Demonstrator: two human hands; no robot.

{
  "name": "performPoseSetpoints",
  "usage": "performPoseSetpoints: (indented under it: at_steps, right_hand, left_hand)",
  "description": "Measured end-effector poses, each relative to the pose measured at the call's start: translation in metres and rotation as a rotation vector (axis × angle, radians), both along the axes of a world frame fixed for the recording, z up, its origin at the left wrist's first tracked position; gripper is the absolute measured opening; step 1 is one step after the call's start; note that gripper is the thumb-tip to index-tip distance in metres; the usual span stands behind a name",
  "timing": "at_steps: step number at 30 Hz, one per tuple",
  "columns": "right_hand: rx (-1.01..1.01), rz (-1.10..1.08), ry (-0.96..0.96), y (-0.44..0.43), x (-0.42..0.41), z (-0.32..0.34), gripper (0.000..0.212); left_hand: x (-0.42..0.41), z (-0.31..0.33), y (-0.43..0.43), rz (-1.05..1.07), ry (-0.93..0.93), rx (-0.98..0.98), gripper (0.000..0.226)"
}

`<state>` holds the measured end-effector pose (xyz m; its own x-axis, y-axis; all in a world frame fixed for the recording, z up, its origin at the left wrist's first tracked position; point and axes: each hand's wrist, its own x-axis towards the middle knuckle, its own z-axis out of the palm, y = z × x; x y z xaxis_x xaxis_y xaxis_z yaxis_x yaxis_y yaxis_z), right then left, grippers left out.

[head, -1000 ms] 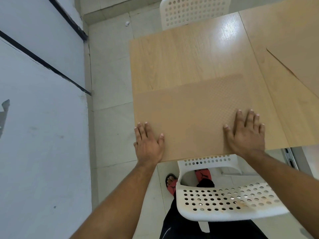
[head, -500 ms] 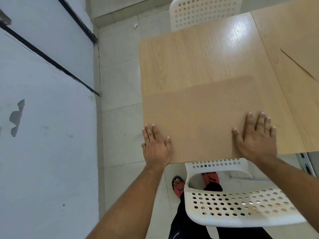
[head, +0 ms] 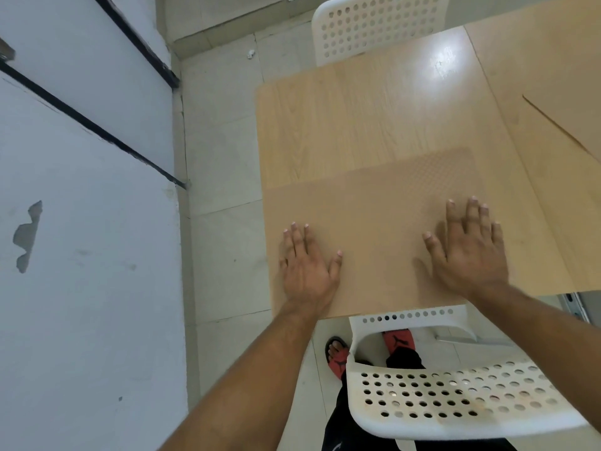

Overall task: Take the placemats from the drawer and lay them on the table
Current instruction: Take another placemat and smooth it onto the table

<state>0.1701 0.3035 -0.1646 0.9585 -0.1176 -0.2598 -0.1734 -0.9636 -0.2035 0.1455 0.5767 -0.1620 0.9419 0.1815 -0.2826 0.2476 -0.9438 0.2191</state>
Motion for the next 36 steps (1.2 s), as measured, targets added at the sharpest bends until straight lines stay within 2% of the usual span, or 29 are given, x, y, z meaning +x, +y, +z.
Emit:
performPoseSetpoints:
  at_steps: [9, 14, 18, 24, 30, 33, 36]
  right_hand:
    - [0.002, 0.139, -0.044, -0.014, 0.082, -0.011, 0.081]
    - [0.021, 0.192, -0.104, -0.018, 0.098, -0.027, 0.076]
    - [0.043, 0.181, -0.129, -0.023, 0.077, -0.027, 0.071]
    - [-0.006, 0.231, -0.151, -0.026, -0.016, -0.031, 0.067]
    - [-0.028, 0.231, -0.129, -0.025, -0.017, -0.033, 0.069]
    - [-0.023, 0.231, -0.144, -0.028, -0.019, -0.033, 0.069]
    - [-0.019, 0.235, -0.155, -0.028, -0.019, -0.033, 0.069]
  left_hand:
    - [0.073, -0.004, -0.126, -0.217, -0.061, -0.172, 0.071]
    - [0.073, -0.030, -0.155, -0.248, -0.096, -0.078, 0.064]
    - [0.072, -0.036, -0.157, -0.234, -0.140, -0.034, 0.064]
    - [0.070, -0.031, -0.159, -0.232, -0.097, -0.047, 0.065]
    - [0.064, -0.030, -0.155, -0.280, -0.149, -0.074, 0.059]
    - [0.026, -0.035, -0.149, -0.400, -0.148, -0.095, 0.058]
    - [-0.020, -0.035, -0.128, -0.358, -0.098, -0.052, 0.063]
